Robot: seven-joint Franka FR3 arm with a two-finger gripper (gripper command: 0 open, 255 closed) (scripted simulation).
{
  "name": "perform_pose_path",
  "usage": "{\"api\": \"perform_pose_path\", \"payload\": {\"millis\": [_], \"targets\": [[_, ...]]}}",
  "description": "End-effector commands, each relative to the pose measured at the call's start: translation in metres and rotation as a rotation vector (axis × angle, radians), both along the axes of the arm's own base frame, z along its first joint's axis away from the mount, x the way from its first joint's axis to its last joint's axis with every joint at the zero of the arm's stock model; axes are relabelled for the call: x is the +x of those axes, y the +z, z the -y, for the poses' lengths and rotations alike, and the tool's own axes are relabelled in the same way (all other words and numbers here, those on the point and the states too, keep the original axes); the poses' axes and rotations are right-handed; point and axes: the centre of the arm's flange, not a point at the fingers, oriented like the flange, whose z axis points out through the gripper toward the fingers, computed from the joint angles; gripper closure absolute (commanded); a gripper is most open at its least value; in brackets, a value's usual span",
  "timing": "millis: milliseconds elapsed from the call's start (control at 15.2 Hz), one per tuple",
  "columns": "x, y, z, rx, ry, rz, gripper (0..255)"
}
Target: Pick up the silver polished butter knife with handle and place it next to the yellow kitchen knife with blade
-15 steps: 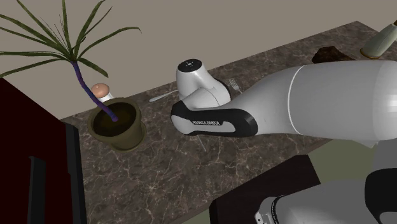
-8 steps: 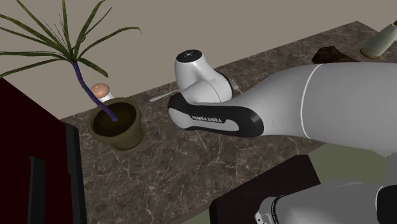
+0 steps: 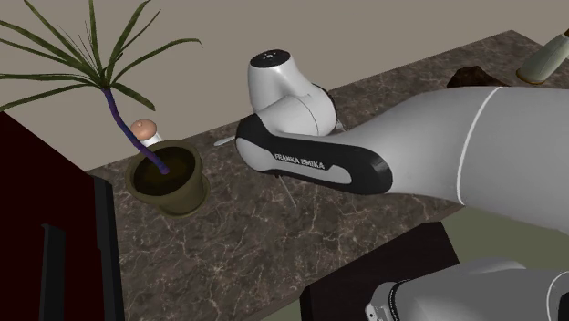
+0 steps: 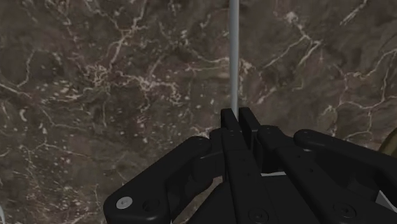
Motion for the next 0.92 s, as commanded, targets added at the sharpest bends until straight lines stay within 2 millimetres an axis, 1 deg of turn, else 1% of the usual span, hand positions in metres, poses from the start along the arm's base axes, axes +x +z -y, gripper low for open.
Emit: {"api": "perform_pose_path", "payload": {"millis": [0, 198, 858], "targets": [[0.0, 0.01, 0.0, 0.0, 0.0, 0.0, 255], [0.0, 0.025, 0.0, 0.0, 0.0, 0.0, 255], [0.007, 0.028, 0.132, 0.0, 0.0, 0.0, 255]]}}
